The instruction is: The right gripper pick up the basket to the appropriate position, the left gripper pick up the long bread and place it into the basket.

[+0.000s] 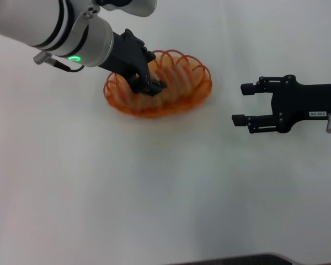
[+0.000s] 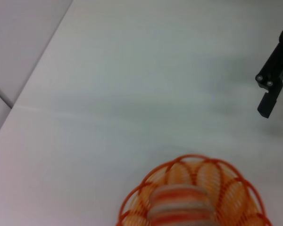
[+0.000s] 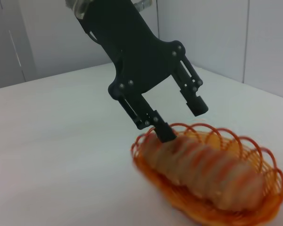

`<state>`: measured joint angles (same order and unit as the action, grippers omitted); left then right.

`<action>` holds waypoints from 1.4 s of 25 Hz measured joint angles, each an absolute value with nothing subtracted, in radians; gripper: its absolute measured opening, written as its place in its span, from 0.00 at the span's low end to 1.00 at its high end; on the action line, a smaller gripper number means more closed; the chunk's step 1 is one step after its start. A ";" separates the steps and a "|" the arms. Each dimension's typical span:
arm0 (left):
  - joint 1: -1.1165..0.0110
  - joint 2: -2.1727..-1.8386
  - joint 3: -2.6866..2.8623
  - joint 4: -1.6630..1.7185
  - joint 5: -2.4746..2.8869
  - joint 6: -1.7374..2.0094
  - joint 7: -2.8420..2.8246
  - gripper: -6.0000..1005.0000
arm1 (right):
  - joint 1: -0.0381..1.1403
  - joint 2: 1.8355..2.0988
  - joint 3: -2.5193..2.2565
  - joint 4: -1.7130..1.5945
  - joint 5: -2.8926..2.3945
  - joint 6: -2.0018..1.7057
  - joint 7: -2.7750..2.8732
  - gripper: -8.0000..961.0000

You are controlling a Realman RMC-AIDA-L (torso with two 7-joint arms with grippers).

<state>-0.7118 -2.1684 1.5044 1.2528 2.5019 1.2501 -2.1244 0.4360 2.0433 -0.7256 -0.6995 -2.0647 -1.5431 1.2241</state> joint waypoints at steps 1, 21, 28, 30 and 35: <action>-0.710 -2.168 1.504 1.253 2.502 1.247 -2.124 0.42 | 0.436 2.043 -0.725 -0.699 -2.065 -1.543 1.225 0.84; -0.434 -2.163 1.145 1.161 1.994 1.330 -1.831 0.69 | 0.448 2.045 -0.693 -0.698 -2.055 -1.541 1.229 0.84; -0.384 -2.148 0.920 0.967 1.936 1.562 -1.608 0.69 | 0.438 2.044 -0.691 -0.697 -2.058 -1.542 1.225 0.84; -0.373 -2.133 0.889 0.912 1.941 1.589 -1.575 0.69 | 0.436 2.043 -0.690 -0.693 -2.060 -1.537 1.223 0.84; -0.336 -2.113 0.851 0.826 1.941 1.596 -1.491 0.69 | 0.430 2.044 -0.691 -0.691 -2.061 -1.535 1.220 0.84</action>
<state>-0.3356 -2.1131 0.8508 0.8260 1.9414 1.5958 -1.4914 0.4300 2.0440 -0.6912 -0.6914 -2.0614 -1.5347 1.2199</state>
